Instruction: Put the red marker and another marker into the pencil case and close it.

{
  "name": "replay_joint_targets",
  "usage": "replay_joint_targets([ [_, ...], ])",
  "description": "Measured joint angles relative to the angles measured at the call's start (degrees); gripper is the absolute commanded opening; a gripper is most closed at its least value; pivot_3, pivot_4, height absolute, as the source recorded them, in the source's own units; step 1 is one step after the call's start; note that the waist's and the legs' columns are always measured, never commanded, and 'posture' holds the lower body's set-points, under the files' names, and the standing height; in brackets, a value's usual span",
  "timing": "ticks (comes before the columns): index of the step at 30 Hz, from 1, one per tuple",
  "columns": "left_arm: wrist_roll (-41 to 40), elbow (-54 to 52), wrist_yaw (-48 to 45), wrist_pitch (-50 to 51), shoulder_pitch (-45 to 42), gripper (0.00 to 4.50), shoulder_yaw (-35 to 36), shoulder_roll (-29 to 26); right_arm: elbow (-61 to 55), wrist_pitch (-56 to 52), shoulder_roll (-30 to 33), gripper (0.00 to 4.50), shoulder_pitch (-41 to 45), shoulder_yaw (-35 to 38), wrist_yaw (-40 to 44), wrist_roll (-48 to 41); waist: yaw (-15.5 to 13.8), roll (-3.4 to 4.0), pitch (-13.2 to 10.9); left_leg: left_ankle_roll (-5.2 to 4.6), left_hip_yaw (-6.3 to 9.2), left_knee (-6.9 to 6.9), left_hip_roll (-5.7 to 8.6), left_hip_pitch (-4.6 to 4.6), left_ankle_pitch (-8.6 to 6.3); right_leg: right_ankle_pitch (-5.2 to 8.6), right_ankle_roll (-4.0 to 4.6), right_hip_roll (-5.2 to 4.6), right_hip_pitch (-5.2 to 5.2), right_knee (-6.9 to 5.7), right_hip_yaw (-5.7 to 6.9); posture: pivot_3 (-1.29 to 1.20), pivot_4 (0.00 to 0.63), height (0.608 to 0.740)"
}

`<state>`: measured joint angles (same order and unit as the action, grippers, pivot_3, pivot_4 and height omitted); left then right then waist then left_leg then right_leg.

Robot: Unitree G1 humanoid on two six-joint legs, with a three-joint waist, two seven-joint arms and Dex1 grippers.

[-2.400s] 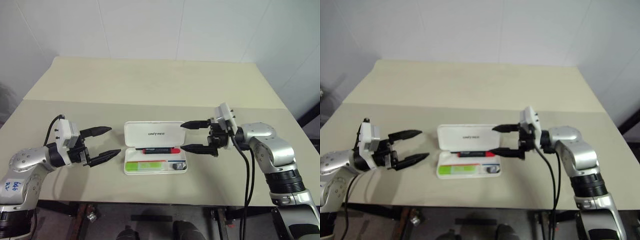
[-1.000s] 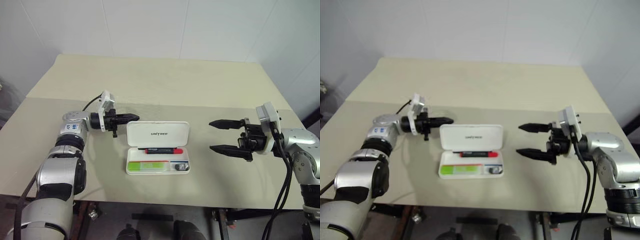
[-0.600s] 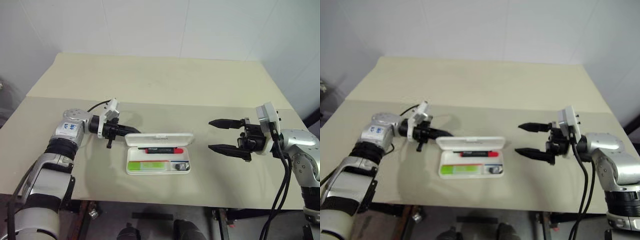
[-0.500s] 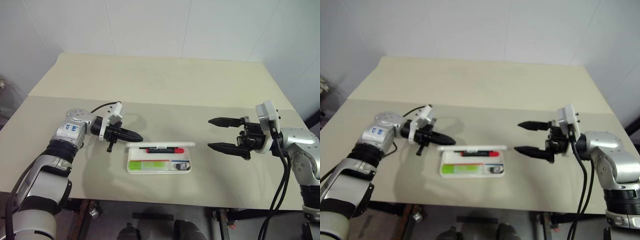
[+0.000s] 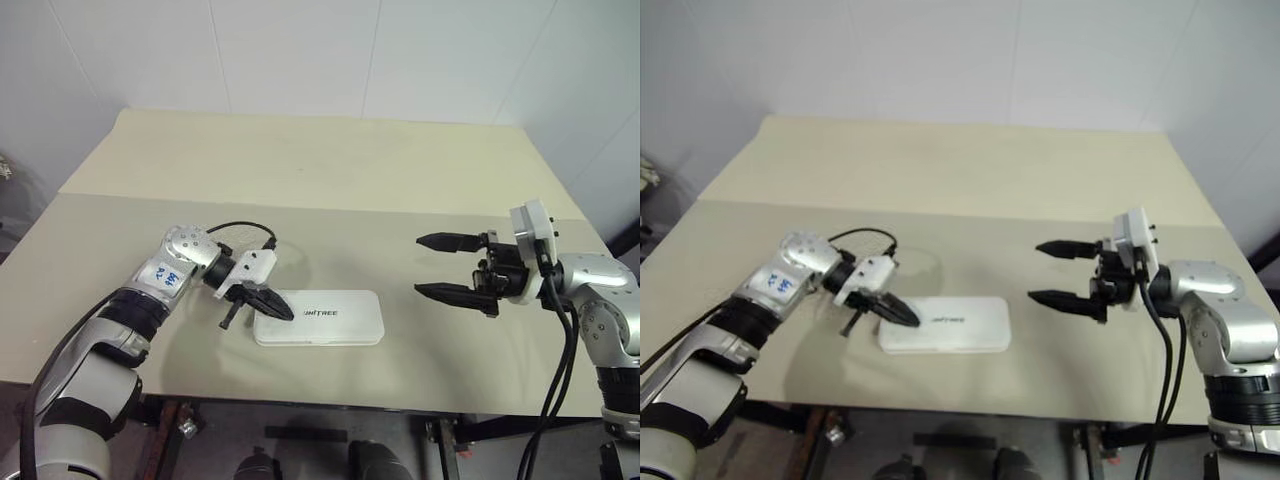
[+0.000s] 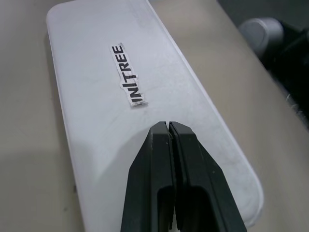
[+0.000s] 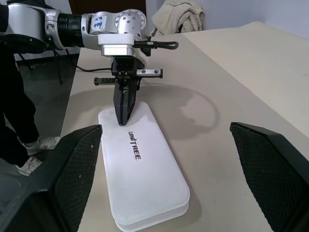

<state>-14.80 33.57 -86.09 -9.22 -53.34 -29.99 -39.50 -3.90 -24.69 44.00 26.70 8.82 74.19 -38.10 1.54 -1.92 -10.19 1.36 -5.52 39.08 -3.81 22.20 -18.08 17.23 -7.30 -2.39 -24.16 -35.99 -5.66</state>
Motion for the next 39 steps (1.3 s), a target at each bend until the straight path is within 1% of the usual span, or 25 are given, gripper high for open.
replay_joint_targets([
  [2,1.77,2.68,0.01,-4.24,-1.03,0.04,0.05,0.71,0.37,0.33,-0.53,4.50,0.41,-0.34,0.02,0.49,0.06,-0.01,0.01,-0.02,0.02,0.02,0.00,-0.20,0.01,-0.03,-0.04,0.00,0.23,0.04,0.00,0.00,0.150,0.740],
  [4,3.72,5.65,0.01,-7.72,-2.31,0.04,0.17,1.07,1.48,1.02,-1.36,4.50,1.46,-1.40,0.03,1.09,0.14,-0.01,0.01,-0.06,0.01,0.00,0.00,-0.66,0.01,-0.02,0.01,0.00,0.71,0.13,-0.03,0.00,0.150,0.740],
  [6,4.63,7.30,0.02,-9.83,-2.62,0.04,0.53,1.51,2.15,1.32,-1.79,4.50,1.83,-1.79,0.06,1.45,0.30,0.00,0.01,-0.10,-0.04,-0.03,0.01,-0.96,-0.02,0.13,0.30,-0.02,0.97,0.14,-0.10,0.00,0.150,0.740],
  [8,5.30,8.33,0.07,-11.56,-2.51,0.04,1.87,2.22,2.89,2.17,-2.10,4.50,2.34,-2.04,0.16,1.89,0.34,0.00,0.01,-0.11,-0.04,-0.03,0.00,-0.99,-0.02,0.10,0.36,-0.03,1.01,0.13,-0.10,0.00,0.150,0.740],
  [11,5.39,9.45,0.17,-11.55,-1.73,0.04,4.64,3.48,4.15,2.69,-2.68,4.50,3.52,-2.25,0.33,2.69,0.27,0.00,0.01,-0.12,-0.03,-0.02,0.00,-0.98,-0.01,0.04,0.32,-0.03,0.99,0.09,-0.10,0.00,0.150,0.740],
  [13,4.50,8.30,0.67,-9.43,0.25,0.04,7.56,3.90,4.51,3.35,-3.02,4.50,3.82,-2.34,0.47,2.93,0.26,0.00,0.01,-0.13,-0.02,-0.05,0.00,-0.93,-0.01,-0.11,0.05,-0.03,0.93,0.06,-0.09,0.00,0.150,0.740],
  [15,2.09,5.01,2.51,-4.42,4.32,0.04,11.33,4.33,4.77,3.48,-3.19,4.50,3.94,-2.44,0.54,3.14,0.23,0.01,0.01,-0.15,-0.03,-0.09,-0.01,-0.70,-0.03,-0.13,0.01,-0.04,0.68,0.01,-0.08,0.00,0.150,0.740],
  [17,-0.15,0.92,4.02,0.84,7.88,0.04,13.97,4.64,5.69,3.51,-3.31,4.50,4.14,-2.66,0.58,3.60,0.23,0.01,0.00,-0.15,0.02,-0.07,-0.08,-0.36,-0.03,-0.14,-0.01,-0.02,0.37,-0.07,0.02,0.00,0.150,0.740],
  [20,-2.46,-6.88,6.47,5.35,12.12,0.04,18.67,3.92,6.69,3.63,-3.40,4.50,4.60,-3.10,1.06,4.11,0.19,0.02,-0.01,-0.10,0.03,-0.05,-0.12,0.09,0.00,-0.14,-0.03,-0.02,-0.01,-0.11,0.07,0.00,0.150,0.740],
  [22,-4.36,-12.44,9.86,9.06,15.56,0.04,22.67,3.00,7.07,3.63,-3.37,4.50,5.02,-3.70,1.74,4.23,0.23,0.02,-0.01,0.00,-0.02,-0.06,-0.14,0.18,0.05,-0.15,-0.03,-0.05,-0.16,-0.11,0.07,0.00,0.150,0.740],
  [25,-7.42,-17.96,13.30,14.53,18.55,0.69,27.24,2.36,8.59,3.74,-3.31,4.50,5.85,-3.99,2.47,4.90,0.19,0.04,-0.02,-0.03,-0.15,-0.04,-0.10,0.21,0.04,-0.15,-0.03,-0.10,-0.18,-0.08,0.09,0.00,0.150,0.740],
  [27,-10.39,-21.70,14.81,19.01,20.69,1.30,30.33,1.50,9.65,4.21,-3.33,4.50,6.67,-4.15,2.78,5.39,0.19,0.04,-0.02,-0.15,-0.17,-0.03,-0.08,0.21,-0.03,-0.16,-0.05,-0.10,-0.18,-0.08,0.08,0.00,0.150,0.740],
  [29,-13.06,-24.56,15.72,22.75,23.00,2.02,33.74,0.03,11.16,4.67,-3.29,4.50,7.61,-4.14,3.21,5.74,0.23,0.04,-0.02,-0.16,-0.18,-0.03,-0.08,0.17,-0.04,-0.15,-0.05,-0.09,-0.18,0.01,0.07,0.00,0.150,0.740],
  [32,-14.88,-28.32,15.79,25.95,26.25,3.00,35.90,-1.71,13.01,5.24,-3.36,4.50,9.24,-4.48,3.99,6.48,0.26,0.07,-0.04,-0.14,-0.19,-0.03,-0.08,0.12,-0.02,-0.15,-0.03,-0.07,-0.18,0.01,0.07,0.00,0.150,0.740],
  [34,-15.37,-29.24,15.37,26.82,27.30,3.63,36.63,-2.17,14.52,6.05,-3.39,4.50,10.41,-4.58,4.49,6.86,0.26,0.09,-0.05,-0.09,-0.20,-0.03,-0.08,0.11,0.00,-0.15,-0.03,-0.07,-0.18,0.00,0.07,0.00,0.150,0.740],
  [36,-15.76,-30.53,14.73,26.89,28.00,4.36,37.30,-2.84,16.66,7.09,-3.79,4.50,12.28,-5.17,5.37,7.75,0.23,0.09,-0.05,-0.06,-0.19,-0.03,-0.08,0.11,0.02,-0.15,-0.03,-0.06,-0.18,0.00,0.07,0.00,0.150,0.740],
  [37,-16.19,-31.07,13.82,26.82,28.65,4.48,37.91,-3.75,17.53,7.41,-3.99,4.50,13.13,-5.70,5.75,7.96,0.28,0.09,-0.05,-0.06,-0.20,-0.03,-0.08,0.11,0.02,-0.15,-0.03,-0.06,-0.18,0.01,0.07,0.00,0.150,0.740],
  [39,-16.79,-31.21,11.35,26.51,30.18,4.48,39.34,-6.05,19.51,8.40,-4.14,4.50,14.23,-6.25,6.74,8.62,0.48,0.11,-0.06,-0.05,-0.22,-0.07,-0.08,0.10,0.02,-0.13,0.00,-0.05,-0.21,0.02,0.07,0.00,0.150,0.740],
])
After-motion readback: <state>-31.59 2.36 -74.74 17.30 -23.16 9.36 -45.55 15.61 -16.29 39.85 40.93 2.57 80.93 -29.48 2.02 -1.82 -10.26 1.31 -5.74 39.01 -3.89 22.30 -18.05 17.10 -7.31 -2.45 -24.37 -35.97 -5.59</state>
